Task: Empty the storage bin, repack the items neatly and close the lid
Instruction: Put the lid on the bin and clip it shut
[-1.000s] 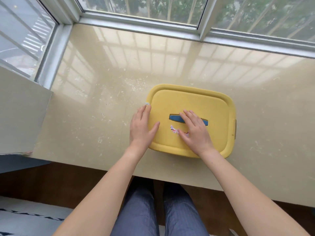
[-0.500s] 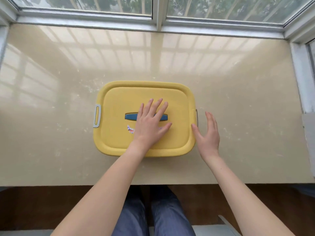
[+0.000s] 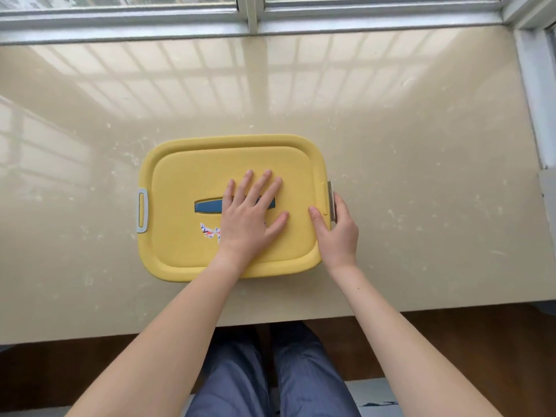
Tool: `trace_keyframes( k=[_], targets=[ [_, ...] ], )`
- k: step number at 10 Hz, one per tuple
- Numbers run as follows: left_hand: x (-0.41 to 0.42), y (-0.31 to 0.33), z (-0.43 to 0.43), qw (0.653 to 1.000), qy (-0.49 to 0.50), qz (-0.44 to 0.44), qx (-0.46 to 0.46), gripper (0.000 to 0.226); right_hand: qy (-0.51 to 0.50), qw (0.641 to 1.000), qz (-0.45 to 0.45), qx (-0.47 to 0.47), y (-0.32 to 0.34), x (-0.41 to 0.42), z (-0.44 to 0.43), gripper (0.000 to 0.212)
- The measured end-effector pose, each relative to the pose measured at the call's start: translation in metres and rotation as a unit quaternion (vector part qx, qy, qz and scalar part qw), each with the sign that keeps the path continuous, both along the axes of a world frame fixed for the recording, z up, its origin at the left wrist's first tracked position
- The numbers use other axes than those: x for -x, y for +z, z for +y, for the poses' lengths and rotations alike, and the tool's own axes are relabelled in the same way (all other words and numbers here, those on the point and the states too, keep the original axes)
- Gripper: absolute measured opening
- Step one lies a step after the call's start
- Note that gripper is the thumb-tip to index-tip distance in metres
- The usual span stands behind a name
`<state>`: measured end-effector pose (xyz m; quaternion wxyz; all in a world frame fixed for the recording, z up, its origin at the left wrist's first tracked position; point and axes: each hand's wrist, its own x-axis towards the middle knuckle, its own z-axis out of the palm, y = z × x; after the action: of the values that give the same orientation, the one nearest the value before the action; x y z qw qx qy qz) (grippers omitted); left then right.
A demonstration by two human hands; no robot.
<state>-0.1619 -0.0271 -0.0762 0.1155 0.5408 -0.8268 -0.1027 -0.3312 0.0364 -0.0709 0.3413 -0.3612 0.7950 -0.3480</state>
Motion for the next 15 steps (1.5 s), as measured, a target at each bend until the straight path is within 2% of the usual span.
trace_keyframes(
  k=[2,4,12,15],
  targets=[
    [0.000,0.000,0.000,1.000,0.002,-0.007,-0.005,0.062,-0.017,0.999,0.018,0.048,0.002,-0.006,0.000,0.061],
    [-0.001,-0.002,0.000,1.000,0.004,-0.005,-0.004,0.062,-0.027,0.999,-0.014,0.035,0.003,-0.004,-0.002,0.063],
    [0.000,0.001,0.000,1.000,0.001,-0.011,-0.012,0.063,0.038,0.975,0.200,0.085,-0.006,-0.011,0.000,0.059],
    [0.001,-0.001,0.000,1.000,-0.002,-0.006,-0.003,0.062,0.056,0.962,0.246,0.105,-0.007,-0.009,-0.001,0.056]
  ],
)
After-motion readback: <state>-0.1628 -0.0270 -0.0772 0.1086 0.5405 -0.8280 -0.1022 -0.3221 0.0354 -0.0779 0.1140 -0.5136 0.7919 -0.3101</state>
